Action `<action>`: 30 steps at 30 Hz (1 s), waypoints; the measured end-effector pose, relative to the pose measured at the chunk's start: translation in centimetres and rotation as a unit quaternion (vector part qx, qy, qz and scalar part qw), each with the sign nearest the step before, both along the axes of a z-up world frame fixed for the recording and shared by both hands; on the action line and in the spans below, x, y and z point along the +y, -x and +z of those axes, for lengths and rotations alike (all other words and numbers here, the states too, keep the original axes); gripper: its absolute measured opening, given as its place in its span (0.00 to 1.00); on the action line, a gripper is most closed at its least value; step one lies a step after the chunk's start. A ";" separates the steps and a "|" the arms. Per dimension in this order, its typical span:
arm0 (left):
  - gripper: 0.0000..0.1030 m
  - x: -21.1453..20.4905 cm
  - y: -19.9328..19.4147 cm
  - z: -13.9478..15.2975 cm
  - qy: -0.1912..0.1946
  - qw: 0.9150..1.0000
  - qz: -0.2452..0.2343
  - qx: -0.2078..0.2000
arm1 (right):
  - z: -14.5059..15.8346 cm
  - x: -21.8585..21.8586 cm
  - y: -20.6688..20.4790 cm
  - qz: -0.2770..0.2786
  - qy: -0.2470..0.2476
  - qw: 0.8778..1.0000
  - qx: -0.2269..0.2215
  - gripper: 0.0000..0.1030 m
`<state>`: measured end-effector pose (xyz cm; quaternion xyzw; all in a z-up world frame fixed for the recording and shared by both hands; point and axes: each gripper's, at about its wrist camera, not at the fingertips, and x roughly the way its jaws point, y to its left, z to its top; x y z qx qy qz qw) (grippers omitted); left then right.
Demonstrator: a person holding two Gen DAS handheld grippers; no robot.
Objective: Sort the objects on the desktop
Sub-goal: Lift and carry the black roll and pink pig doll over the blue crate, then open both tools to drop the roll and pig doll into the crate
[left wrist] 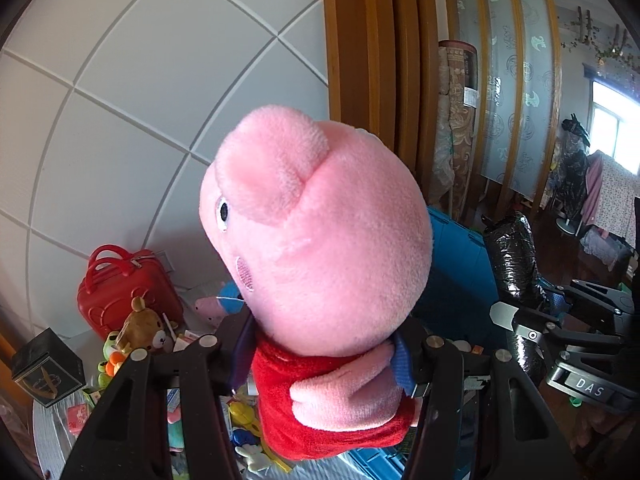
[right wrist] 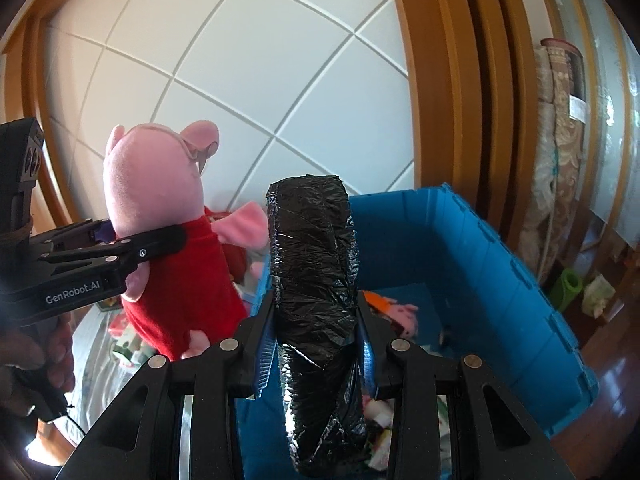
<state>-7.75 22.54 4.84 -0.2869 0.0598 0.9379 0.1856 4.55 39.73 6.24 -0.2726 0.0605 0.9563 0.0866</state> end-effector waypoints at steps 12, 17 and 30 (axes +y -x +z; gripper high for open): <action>0.53 6.1 2.5 -1.4 0.013 0.999 -0.047 -0.022 | -2.1 6.5 -0.1 -0.056 0.009 0.998 -0.024 0.34; 0.53 8.2 3.5 -2.0 0.015 0.997 -0.066 -0.034 | -2.7 8.9 0.2 -0.080 0.015 0.996 -0.030 0.34; 0.54 12.1 7.1 -2.5 0.025 0.995 -0.090 -0.038 | -3.6 12.8 1.3 -0.113 0.021 0.993 -0.042 0.34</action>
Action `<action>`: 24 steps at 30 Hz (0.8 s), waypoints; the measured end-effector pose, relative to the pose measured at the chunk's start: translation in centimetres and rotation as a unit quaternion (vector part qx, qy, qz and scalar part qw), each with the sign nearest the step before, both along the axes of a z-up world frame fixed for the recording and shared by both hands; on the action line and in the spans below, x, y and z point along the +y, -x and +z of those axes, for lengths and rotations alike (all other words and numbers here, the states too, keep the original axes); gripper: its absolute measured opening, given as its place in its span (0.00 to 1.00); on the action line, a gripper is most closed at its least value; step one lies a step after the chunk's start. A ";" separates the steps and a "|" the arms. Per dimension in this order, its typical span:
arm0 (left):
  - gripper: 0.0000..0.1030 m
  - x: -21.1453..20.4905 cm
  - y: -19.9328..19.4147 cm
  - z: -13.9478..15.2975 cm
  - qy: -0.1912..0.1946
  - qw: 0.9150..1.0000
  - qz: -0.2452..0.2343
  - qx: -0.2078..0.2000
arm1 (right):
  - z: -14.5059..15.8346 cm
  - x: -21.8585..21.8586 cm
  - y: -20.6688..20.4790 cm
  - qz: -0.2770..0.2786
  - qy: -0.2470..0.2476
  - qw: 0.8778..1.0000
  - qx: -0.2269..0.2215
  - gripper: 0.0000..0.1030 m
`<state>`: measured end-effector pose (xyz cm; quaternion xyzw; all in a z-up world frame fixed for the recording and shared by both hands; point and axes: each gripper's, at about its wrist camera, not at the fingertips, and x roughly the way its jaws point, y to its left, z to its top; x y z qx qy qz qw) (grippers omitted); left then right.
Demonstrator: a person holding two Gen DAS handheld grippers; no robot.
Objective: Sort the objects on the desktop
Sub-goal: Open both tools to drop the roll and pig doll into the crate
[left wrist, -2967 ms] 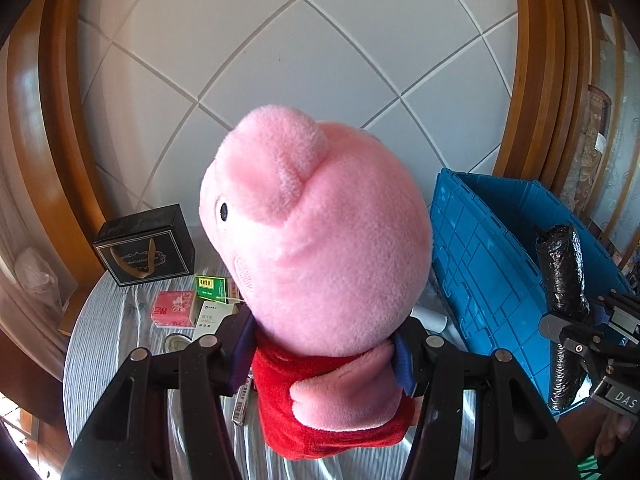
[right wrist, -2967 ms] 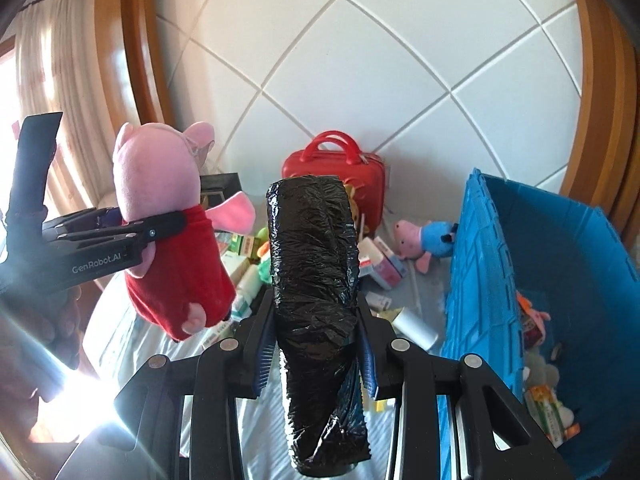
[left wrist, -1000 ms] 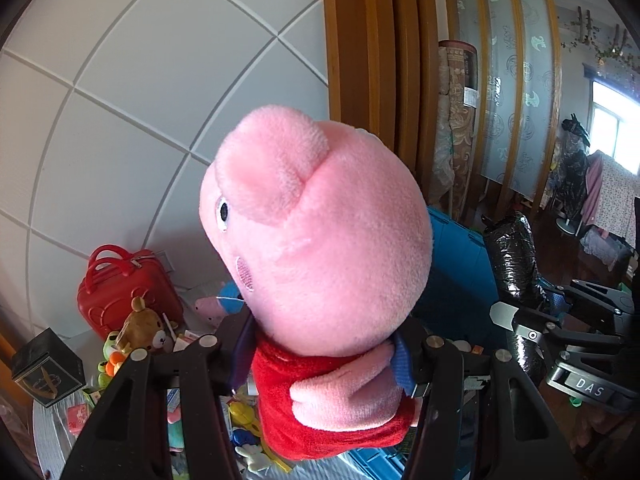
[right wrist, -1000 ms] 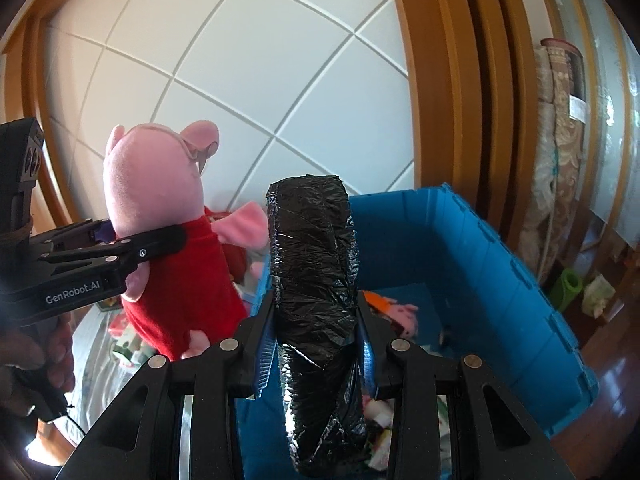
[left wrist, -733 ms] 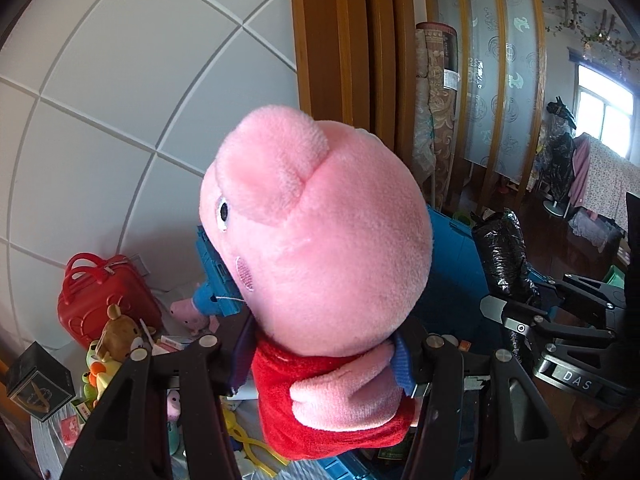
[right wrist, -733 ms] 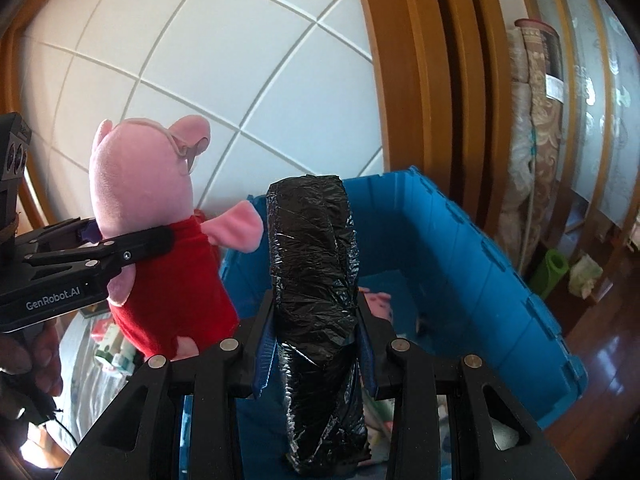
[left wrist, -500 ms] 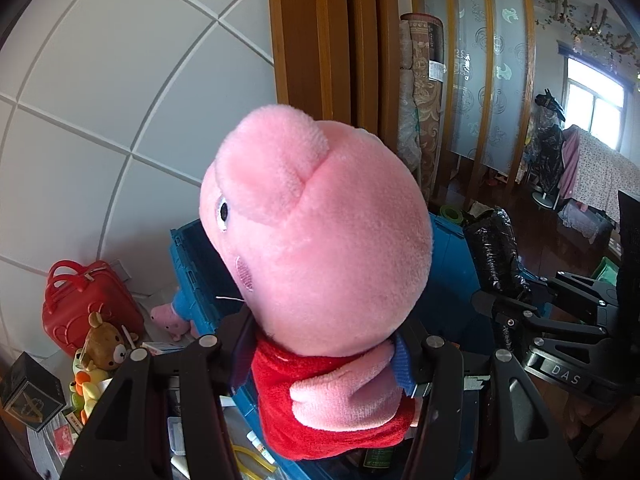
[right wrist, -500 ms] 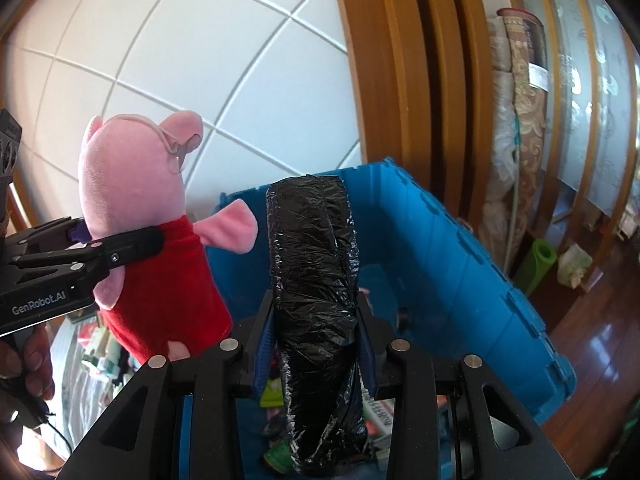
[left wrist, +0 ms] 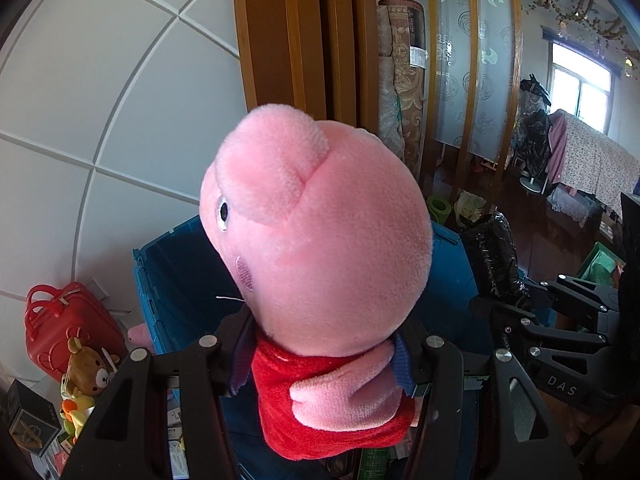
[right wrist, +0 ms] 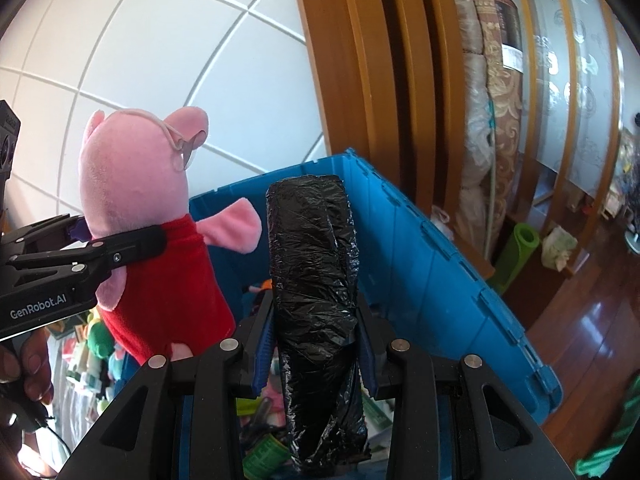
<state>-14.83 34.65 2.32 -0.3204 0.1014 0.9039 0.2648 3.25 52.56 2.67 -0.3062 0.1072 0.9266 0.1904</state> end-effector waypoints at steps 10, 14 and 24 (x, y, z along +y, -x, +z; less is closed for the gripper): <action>0.82 -0.3 2.2 -0.4 -0.002 1.000 0.021 -0.011 | 0.3 1.1 1.1 -0.020 -0.016 1.000 -0.001 0.91; 0.82 -0.9 2.1 -0.6 -0.002 1.000 0.025 -0.014 | 0.3 1.5 1.4 -0.021 -0.013 1.000 -0.005 0.93; 0.82 -2.6 1.4 -0.5 -0.004 0.999 0.035 -0.013 | 0.7 0.9 1.6 -0.024 -0.007 1.000 -0.001 1.00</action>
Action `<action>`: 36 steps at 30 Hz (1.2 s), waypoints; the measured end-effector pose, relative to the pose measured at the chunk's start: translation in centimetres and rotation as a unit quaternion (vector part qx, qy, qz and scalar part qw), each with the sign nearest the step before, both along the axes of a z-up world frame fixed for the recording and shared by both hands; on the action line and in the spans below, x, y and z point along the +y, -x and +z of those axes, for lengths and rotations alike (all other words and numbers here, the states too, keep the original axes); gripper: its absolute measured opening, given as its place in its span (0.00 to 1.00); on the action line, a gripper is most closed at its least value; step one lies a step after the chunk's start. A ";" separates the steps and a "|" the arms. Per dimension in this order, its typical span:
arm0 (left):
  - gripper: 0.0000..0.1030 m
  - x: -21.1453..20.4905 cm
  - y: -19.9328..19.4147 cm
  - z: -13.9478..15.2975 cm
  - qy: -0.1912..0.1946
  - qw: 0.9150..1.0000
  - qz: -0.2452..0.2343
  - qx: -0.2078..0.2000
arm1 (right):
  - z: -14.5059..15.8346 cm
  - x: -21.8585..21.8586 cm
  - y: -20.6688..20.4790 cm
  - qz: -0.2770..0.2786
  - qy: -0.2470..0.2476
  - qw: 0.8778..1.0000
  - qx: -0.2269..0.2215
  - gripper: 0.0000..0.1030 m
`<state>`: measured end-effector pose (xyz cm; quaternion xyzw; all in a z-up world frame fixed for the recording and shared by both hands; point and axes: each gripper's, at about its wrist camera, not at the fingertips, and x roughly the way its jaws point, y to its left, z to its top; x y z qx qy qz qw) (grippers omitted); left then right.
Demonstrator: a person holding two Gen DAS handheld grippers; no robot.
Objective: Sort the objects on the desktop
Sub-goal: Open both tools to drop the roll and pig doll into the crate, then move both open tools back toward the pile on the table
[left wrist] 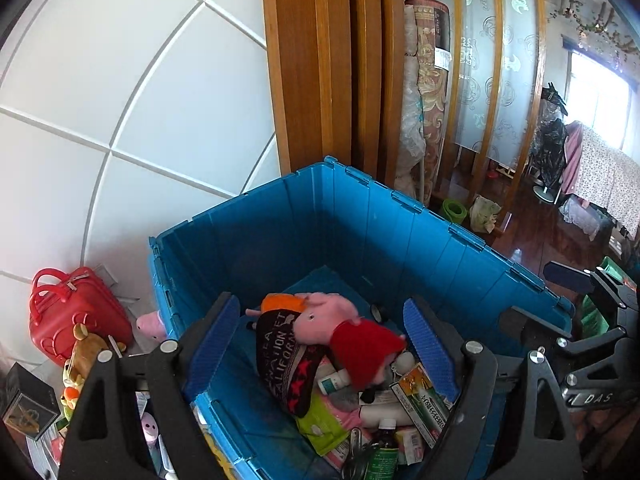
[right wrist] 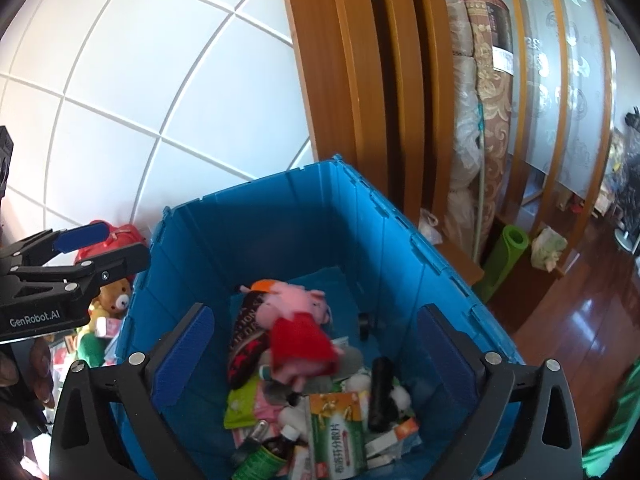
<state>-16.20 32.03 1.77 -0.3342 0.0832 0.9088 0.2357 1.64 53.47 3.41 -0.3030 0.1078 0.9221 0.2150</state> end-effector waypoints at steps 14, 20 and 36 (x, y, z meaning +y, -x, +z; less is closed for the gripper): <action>0.82 -9.0 -3.7 -1.4 -0.010 0.999 0.050 -0.015 | 0.6 -7.5 1.7 0.058 -0.003 0.998 0.000 1.00; 0.82 -15.5 -5.9 -3.2 -0.005 0.995 0.090 -0.031 | -0.2 -12.8 3.6 0.111 -0.007 0.994 -0.016 1.00; 0.82 -33.7 -10.8 -10.6 0.001 0.971 0.220 -0.094 | -3.5 -27.8 8.5 0.225 -0.022 0.973 -0.050 1.00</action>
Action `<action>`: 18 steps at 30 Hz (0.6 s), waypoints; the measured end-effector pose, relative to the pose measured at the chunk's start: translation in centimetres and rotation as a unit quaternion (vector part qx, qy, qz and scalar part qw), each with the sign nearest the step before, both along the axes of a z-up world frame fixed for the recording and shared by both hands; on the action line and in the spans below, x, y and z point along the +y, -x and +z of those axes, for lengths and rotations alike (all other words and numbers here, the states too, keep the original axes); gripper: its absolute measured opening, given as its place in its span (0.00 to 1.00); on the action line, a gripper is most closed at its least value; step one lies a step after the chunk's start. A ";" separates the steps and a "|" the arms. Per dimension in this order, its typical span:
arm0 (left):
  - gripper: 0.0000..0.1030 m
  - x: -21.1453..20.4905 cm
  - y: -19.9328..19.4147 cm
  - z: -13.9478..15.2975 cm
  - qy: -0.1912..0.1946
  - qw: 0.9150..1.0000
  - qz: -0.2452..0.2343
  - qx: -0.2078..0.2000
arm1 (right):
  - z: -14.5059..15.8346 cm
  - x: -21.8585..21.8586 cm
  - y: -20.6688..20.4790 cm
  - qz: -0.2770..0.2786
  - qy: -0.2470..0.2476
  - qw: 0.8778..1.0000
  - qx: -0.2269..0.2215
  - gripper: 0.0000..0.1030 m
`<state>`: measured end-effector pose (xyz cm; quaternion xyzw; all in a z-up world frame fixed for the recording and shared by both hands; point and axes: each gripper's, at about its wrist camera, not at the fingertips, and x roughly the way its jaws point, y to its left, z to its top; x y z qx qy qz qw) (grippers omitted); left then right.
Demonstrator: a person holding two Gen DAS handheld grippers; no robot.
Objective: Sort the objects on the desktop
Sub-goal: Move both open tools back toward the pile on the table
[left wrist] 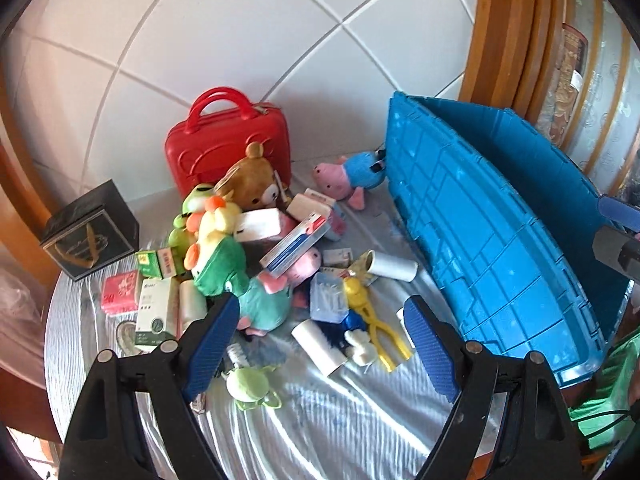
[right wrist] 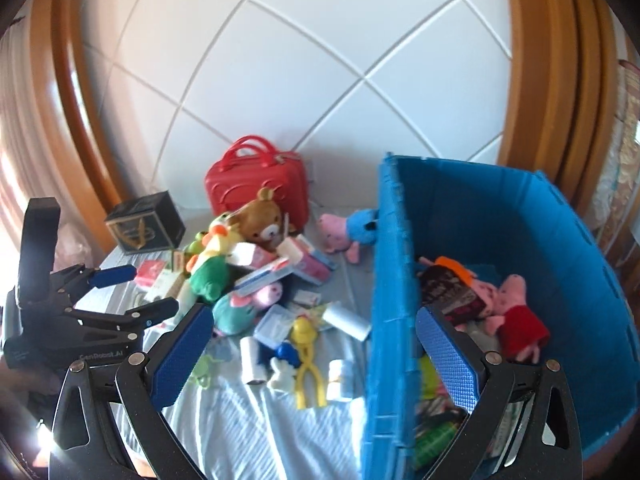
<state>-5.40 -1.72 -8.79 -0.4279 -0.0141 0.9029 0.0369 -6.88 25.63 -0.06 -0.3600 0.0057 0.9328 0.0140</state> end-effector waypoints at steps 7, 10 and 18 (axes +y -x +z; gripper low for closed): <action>0.82 -5.3 -1.8 -4.9 0.001 0.999 0.034 -0.039 | -4.6 -5.3 2.1 0.039 0.001 0.999 -0.036 1.00; 0.82 -7.0 -2.6 -7.6 0.007 0.997 0.042 -0.057 | -7.2 -7.0 2.9 0.052 0.004 0.997 -0.052 1.00; 0.82 -9.3 -3.1 -16.2 -0.007 0.993 0.050 -0.106 | -16.3 -10.1 5.6 0.076 0.011 0.989 -0.127 1.00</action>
